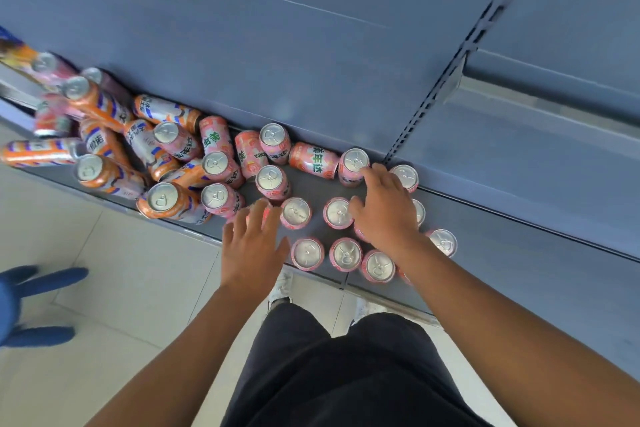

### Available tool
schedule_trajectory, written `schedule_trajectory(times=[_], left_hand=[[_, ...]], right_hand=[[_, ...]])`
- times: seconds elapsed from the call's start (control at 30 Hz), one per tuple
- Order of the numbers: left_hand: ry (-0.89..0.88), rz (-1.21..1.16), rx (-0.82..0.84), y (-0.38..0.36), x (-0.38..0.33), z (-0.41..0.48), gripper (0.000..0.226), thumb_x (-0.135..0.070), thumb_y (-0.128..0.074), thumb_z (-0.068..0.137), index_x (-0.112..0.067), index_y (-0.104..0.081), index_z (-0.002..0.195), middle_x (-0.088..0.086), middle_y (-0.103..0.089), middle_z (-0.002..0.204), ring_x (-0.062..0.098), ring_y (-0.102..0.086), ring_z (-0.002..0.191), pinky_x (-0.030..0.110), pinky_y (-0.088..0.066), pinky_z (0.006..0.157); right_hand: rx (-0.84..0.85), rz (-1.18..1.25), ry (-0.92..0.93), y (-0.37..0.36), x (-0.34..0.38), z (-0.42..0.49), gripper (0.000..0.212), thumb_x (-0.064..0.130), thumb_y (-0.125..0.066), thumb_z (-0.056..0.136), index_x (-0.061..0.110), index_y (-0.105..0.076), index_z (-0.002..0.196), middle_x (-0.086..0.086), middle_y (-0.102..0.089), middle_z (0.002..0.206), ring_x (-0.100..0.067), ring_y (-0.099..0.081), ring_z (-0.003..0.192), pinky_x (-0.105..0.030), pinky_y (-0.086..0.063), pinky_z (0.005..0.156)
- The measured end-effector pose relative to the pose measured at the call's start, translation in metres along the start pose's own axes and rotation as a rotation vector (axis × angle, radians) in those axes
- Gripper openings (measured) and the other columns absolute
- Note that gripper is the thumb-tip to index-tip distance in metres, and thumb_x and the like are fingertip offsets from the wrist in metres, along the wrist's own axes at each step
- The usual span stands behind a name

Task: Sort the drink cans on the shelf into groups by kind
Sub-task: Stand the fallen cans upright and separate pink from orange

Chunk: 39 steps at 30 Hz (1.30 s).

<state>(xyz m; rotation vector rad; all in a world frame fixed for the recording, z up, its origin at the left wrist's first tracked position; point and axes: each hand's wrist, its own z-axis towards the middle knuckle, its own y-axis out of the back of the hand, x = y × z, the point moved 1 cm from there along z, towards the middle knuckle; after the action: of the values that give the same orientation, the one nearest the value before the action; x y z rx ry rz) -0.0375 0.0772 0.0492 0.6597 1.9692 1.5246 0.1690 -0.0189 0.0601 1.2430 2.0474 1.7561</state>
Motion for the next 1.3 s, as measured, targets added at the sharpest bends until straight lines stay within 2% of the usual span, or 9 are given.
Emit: schedule_trajectory(times=[0.17, 0.23, 0.33, 0.53, 0.77, 0.93, 1.07, 1.13, 1.3], left_hand=[[0.014, 0.096, 0.129, -0.015, 0.054, 0.001, 0.057, -0.028, -0.074, 0.082, -0.017, -0.051, 0.132, 0.011, -0.05, 0.141, 0.04, -0.048, 0.127, 0.055, -0.046, 0.096], [-0.036, 0.149, 0.203, -0.017, 0.073, 0.005, 0.061, -0.031, -0.067, 0.088, -0.02, -0.041, 0.142, 0.01, -0.041, 0.149, 0.039, -0.04, 0.134, 0.053, -0.042, 0.103], [-0.126, 0.212, 0.297, -0.026, 0.093, 0.013, 0.066, -0.034, -0.052, 0.098, -0.023, -0.018, 0.153, 0.009, -0.02, 0.159, 0.037, -0.023, 0.145, 0.05, -0.03, 0.113], [-0.168, 0.186, 0.401, -0.044, 0.107, 0.025, 0.073, -0.029, -0.054, 0.097, -0.021, -0.01, 0.155, 0.011, -0.017, 0.16, 0.037, -0.025, 0.144, 0.045, -0.035, 0.112], [-0.101, 0.076, 0.463, -0.07, 0.099, 0.034, 0.084, -0.027, -0.06, 0.095, -0.021, -0.002, 0.155, 0.011, -0.011, 0.162, 0.038, -0.02, 0.147, 0.042, -0.034, 0.114], [-0.12, 0.093, 0.374, -0.079, 0.096, 0.034, 0.084, -0.028, -0.069, 0.088, -0.016, -0.006, 0.143, 0.012, -0.031, 0.151, 0.036, -0.044, 0.128, 0.042, -0.046, 0.103], [-0.118, 0.116, 0.316, -0.086, 0.097, 0.036, 0.088, -0.024, -0.079, 0.077, -0.016, -0.016, 0.138, 0.016, -0.044, 0.136, 0.034, -0.054, 0.111, 0.038, -0.052, 0.09], [-0.117, 0.126, 0.32, -0.087, 0.098, 0.038, 0.095, -0.022, -0.082, 0.072, -0.018, -0.016, 0.14, 0.017, -0.043, 0.134, 0.033, -0.054, 0.108, 0.036, -0.053, 0.089], [-0.085, 0.085, 0.424, -0.09, 0.102, 0.035, 0.103, -0.018, -0.075, 0.083, -0.027, 0.006, 0.146, 0.016, -0.025, 0.149, 0.031, -0.053, 0.108, 0.034, -0.056, 0.086]], right_hand=[[0.043, -0.015, -0.039, -0.017, 0.044, 0.02, 0.053, 0.028, -0.054, 0.091, 0.016, -0.044, 0.141, -0.007, -0.045, 0.141, -0.032, -0.041, 0.128, -0.044, -0.041, 0.101], [0.062, -0.009, -0.059, -0.025, 0.061, 0.028, 0.056, 0.027, -0.054, 0.091, 0.018, -0.041, 0.144, -0.008, -0.045, 0.142, -0.032, -0.042, 0.13, -0.043, -0.04, 0.103], [0.1, 0.035, -0.106, -0.037, 0.082, 0.042, 0.06, 0.026, -0.054, 0.092, 0.016, -0.037, 0.149, -0.008, -0.034, 0.156, -0.03, -0.036, 0.139, -0.044, -0.036, 0.11], [0.129, 0.061, -0.167, -0.06, 0.084, 0.078, 0.052, 0.025, -0.053, 0.089, 0.011, -0.044, 0.139, -0.004, -0.041, 0.143, -0.03, -0.044, 0.129, -0.045, -0.046, 0.096], [0.255, -0.055, -0.122, -0.092, 0.079, 0.125, 0.063, 0.028, -0.059, 0.089, 0.008, -0.036, 0.144, -0.014, -0.037, 0.147, -0.035, -0.035, 0.135, -0.051, -0.035, 0.109], [0.188, -0.194, -0.109, -0.101, 0.078, 0.137, 0.064, 0.028, -0.067, 0.087, 0.008, -0.039, 0.141, -0.016, -0.043, 0.14, -0.038, -0.041, 0.129, -0.049, -0.038, 0.104], [0.228, -0.288, -0.09, -0.11, 0.077, 0.135, 0.064, 0.024, -0.073, 0.082, 0.009, -0.041, 0.135, -0.017, -0.04, 0.136, -0.038, -0.039, 0.127, -0.046, -0.04, 0.101], [0.233, -0.259, -0.094, -0.113, 0.075, 0.136, 0.065, 0.022, -0.075, 0.08, 0.01, -0.04, 0.133, -0.017, -0.041, 0.135, -0.038, -0.041, 0.126, -0.046, -0.04, 0.1], [0.309, -0.083, -0.158, -0.118, 0.066, 0.139, 0.065, 0.015, -0.074, 0.08, 0.012, -0.032, 0.13, -0.015, -0.052, 0.132, -0.04, -0.053, 0.117, -0.048, -0.047, 0.091]])
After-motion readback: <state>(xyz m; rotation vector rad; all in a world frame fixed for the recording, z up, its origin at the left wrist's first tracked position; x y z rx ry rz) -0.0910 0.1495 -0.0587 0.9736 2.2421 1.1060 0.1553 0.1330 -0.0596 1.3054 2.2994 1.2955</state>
